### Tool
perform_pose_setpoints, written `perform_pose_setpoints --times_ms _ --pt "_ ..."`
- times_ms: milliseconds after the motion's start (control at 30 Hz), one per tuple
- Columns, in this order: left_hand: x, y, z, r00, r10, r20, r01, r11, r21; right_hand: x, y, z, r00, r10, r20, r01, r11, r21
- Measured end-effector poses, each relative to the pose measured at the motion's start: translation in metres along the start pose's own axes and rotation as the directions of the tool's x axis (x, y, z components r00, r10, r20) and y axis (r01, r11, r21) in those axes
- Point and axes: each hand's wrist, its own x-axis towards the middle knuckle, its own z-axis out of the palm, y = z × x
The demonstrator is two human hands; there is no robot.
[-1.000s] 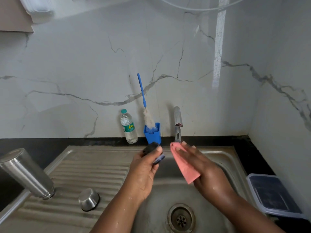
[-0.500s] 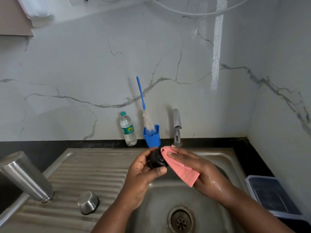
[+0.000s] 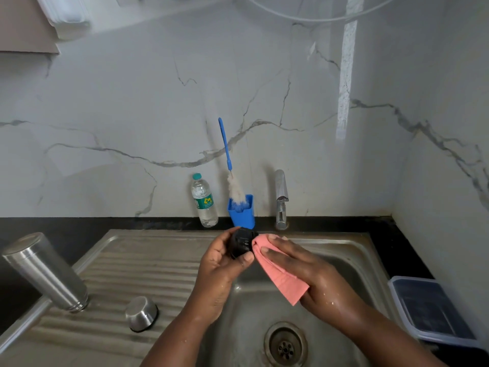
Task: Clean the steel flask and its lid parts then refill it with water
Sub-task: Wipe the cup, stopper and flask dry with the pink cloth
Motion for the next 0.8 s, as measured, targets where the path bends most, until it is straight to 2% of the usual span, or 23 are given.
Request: perform_pose_setpoints --times_ms 67,133,300,433,533,600,700,800 --pt "0.003 0.0 -0.004 1.0 -0.011 0.006 0.011 0.999 0.04 0.0 0.002 -0.006 0.999 0.03 -0.029 -0.03 0.999 -0.011" --pt "0.003 0.001 -0.002 1.0 -0.013 0.027 0.01 0.994 0.105 0.009 -0.003 -0.011 0.993 0.077 -0.095 -0.071 0.996 0.061" --pt "0.0 0.0 0.01 0.997 -0.005 0.073 -0.003 0.995 0.101 0.023 -0.017 -0.002 0.997 -0.024 -0.069 0.026 0.999 0.031" --pt "0.003 0.007 0.011 0.998 -0.016 0.058 0.018 0.999 -0.045 0.007 -0.019 0.008 0.992 0.039 -0.12 -0.025 0.992 0.123" --pt "0.004 0.006 0.009 0.992 -0.124 0.004 0.122 0.968 -0.218 0.004 -0.018 0.007 0.984 0.093 -0.154 -0.067 0.984 0.168" --pt "0.005 0.004 0.008 0.977 -0.211 -0.009 0.2 0.941 -0.274 0.012 -0.021 0.008 0.957 0.168 -0.237 -0.107 0.962 0.253" --pt "0.001 0.001 0.014 0.958 -0.285 0.031 0.283 0.927 -0.247 0.03 -0.032 0.009 0.876 0.374 -0.305 -0.187 0.845 0.501" --pt "-0.003 0.0 0.021 0.956 -0.294 0.004 0.285 0.922 -0.261 0.041 -0.043 0.017 0.828 0.538 -0.159 -0.284 0.646 0.708"
